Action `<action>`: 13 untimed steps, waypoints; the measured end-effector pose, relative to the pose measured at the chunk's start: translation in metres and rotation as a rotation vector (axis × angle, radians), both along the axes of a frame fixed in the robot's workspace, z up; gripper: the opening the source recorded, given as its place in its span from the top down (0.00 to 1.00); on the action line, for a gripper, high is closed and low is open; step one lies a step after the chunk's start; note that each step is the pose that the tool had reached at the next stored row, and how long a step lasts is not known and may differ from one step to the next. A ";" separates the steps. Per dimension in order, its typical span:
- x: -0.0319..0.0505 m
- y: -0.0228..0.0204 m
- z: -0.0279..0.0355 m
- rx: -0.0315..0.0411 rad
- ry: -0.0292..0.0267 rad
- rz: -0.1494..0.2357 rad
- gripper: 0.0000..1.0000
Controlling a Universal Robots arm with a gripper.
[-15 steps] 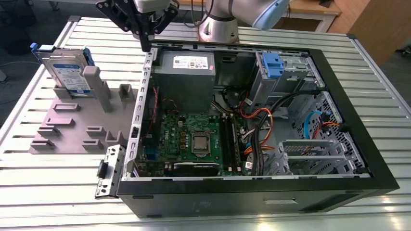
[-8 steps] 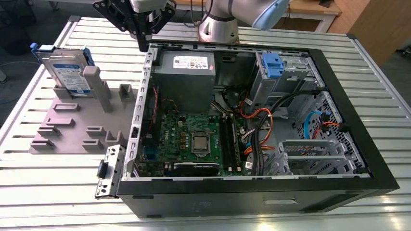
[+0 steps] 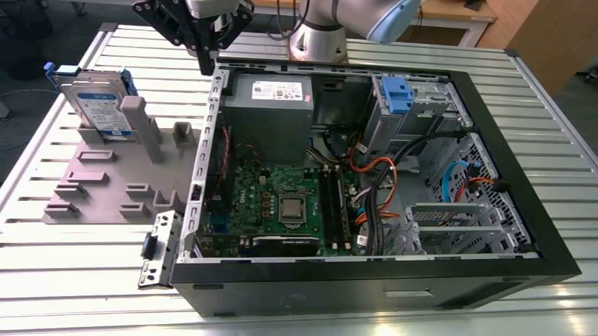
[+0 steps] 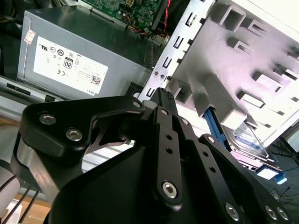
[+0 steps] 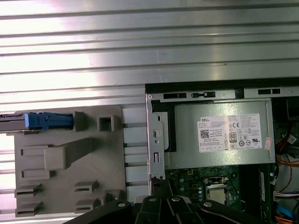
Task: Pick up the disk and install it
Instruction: 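Reach for the disk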
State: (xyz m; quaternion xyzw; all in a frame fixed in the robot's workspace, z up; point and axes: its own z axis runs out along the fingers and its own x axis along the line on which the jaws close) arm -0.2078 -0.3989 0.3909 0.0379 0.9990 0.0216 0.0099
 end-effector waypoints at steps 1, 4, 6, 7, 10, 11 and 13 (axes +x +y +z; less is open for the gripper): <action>0.0000 0.0000 0.0000 0.0000 0.0000 0.000 0.89; -0.0001 0.0000 0.0000 0.0000 0.0000 0.000 0.89; -0.0006 0.0000 0.0000 0.0000 0.0000 0.000 0.89; -0.0010 0.0000 0.0000 0.0000 0.0000 0.000 0.89; -0.0033 0.0000 0.0000 0.0000 0.0000 0.000 0.89; -0.0045 0.0000 0.0000 0.0000 0.0000 0.000 0.89; -0.0068 0.0000 0.0000 0.0000 0.0000 0.000 0.89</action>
